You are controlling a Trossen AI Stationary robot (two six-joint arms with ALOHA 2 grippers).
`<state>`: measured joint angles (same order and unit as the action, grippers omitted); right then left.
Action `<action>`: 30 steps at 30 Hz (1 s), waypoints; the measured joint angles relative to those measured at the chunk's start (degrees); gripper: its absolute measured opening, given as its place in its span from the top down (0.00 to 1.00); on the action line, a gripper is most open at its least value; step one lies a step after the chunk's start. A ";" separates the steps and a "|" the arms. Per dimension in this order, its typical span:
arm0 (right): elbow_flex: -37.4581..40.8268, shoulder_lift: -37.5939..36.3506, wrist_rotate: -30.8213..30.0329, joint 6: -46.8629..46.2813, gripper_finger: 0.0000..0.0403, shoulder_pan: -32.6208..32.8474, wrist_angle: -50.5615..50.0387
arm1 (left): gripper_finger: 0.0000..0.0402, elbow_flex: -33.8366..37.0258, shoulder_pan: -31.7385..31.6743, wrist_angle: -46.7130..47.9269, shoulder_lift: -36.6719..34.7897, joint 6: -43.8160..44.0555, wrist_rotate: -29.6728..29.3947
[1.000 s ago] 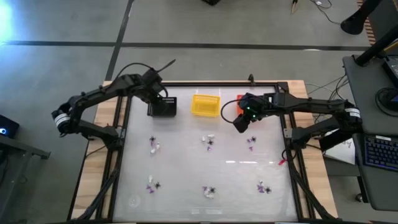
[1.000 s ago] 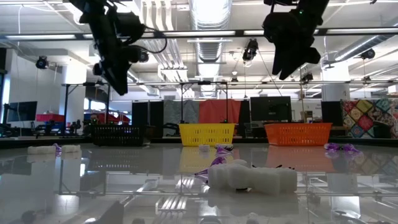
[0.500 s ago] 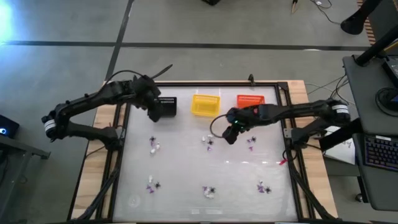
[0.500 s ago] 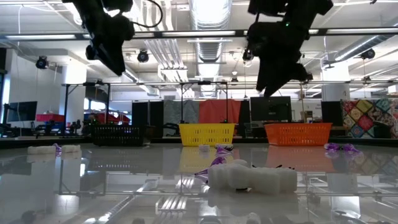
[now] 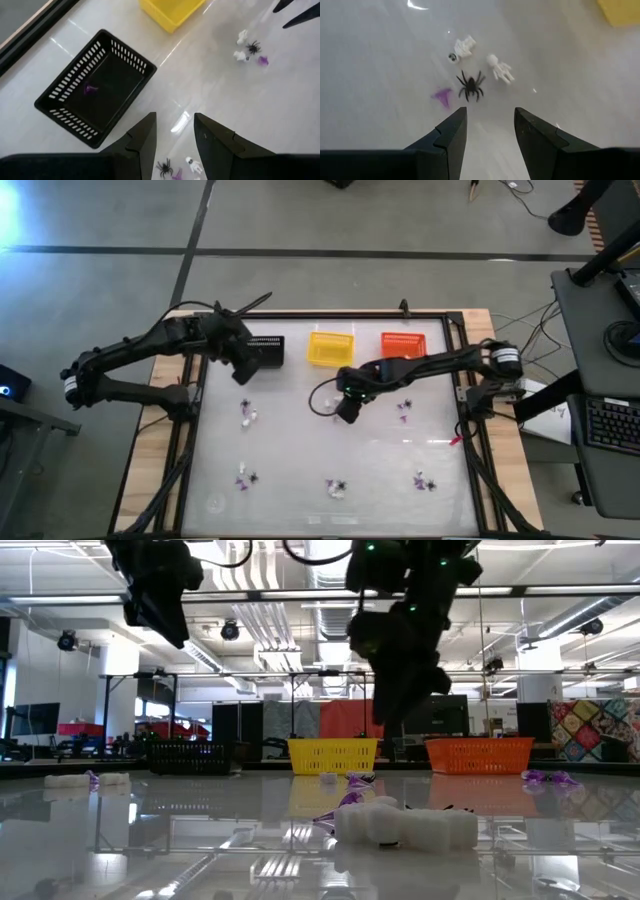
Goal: Sort Halloween decoration
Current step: Put the black spider toy into the yellow bin
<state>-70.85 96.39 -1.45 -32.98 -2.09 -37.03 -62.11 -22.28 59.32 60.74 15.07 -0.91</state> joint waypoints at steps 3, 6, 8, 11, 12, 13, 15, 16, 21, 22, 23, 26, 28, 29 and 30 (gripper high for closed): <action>-2.97 2.78 0.45 -0.01 0.61 -0.02 -0.02 | 0.72 0.00 0.00 1.60 -0.17 -1.47 0.01; -6.18 5.49 1.69 -0.04 0.61 -0.02 -0.24 | 0.72 0.00 0.00 2.99 -0.38 -2.68 0.00; -8.03 7.14 2.00 -0.04 0.61 -0.02 -0.33 | 0.72 0.00 -0.02 3.32 -0.62 -3.25 0.02; -9.76 9.43 2.83 -0.45 0.61 -0.02 -0.57 | 0.72 0.00 -0.02 3.34 -1.01 -4.15 0.02; -10.11 10.23 3.33 -0.74 0.61 -0.02 -0.85 | 0.72 0.00 -0.02 3.34 -1.15 -4.25 0.02; -10.43 10.79 3.45 -1.10 0.61 -0.02 -1.48 | 0.72 0.00 -0.02 3.34 -1.31 -4.28 0.02; -10.49 11.79 3.47 -1.49 0.61 0.00 -2.24 | 0.72 0.00 -0.02 3.36 -1.66 -4.56 0.04; -10.49 12.07 3.60 -2.04 0.61 0.00 -2.24 | 0.72 0.00 -0.02 3.36 -1.87 -4.89 0.13; -10.46 13.15 3.62 -3.49 0.61 0.24 -2.35 | 0.72 0.00 0.00 3.43 -2.81 -5.60 0.42; -10.41 13.25 3.60 -3.64 0.61 0.29 -2.53 | 0.72 0.00 0.00 3.42 -3.08 -5.60 0.42; -10.34 13.29 3.54 -3.80 0.61 0.34 -2.65 | 0.72 0.00 0.00 3.43 -3.31 -5.60 0.42; -10.31 13.66 3.46 -4.09 0.61 0.35 -2.60 | 0.72 0.00 0.00 3.43 -3.97 -5.75 0.44; -10.09 14.03 3.42 -4.92 0.61 0.35 -2.38 | 0.72 0.00 0.00 3.43 -4.41 -6.14 0.44; -10.09 14.40 3.41 -5.24 0.61 0.35 -1.77 | 0.72 0.00 0.00 3.43 -4.63 -6.21 0.46; -10.07 14.57 3.42 -5.75 0.61 0.35 -1.38 | 0.72 0.00 0.00 3.42 -4.78 -6.23 0.46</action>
<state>-80.92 110.96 1.98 -38.73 -1.74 -38.41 -62.11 -22.28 62.74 55.96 8.84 -0.45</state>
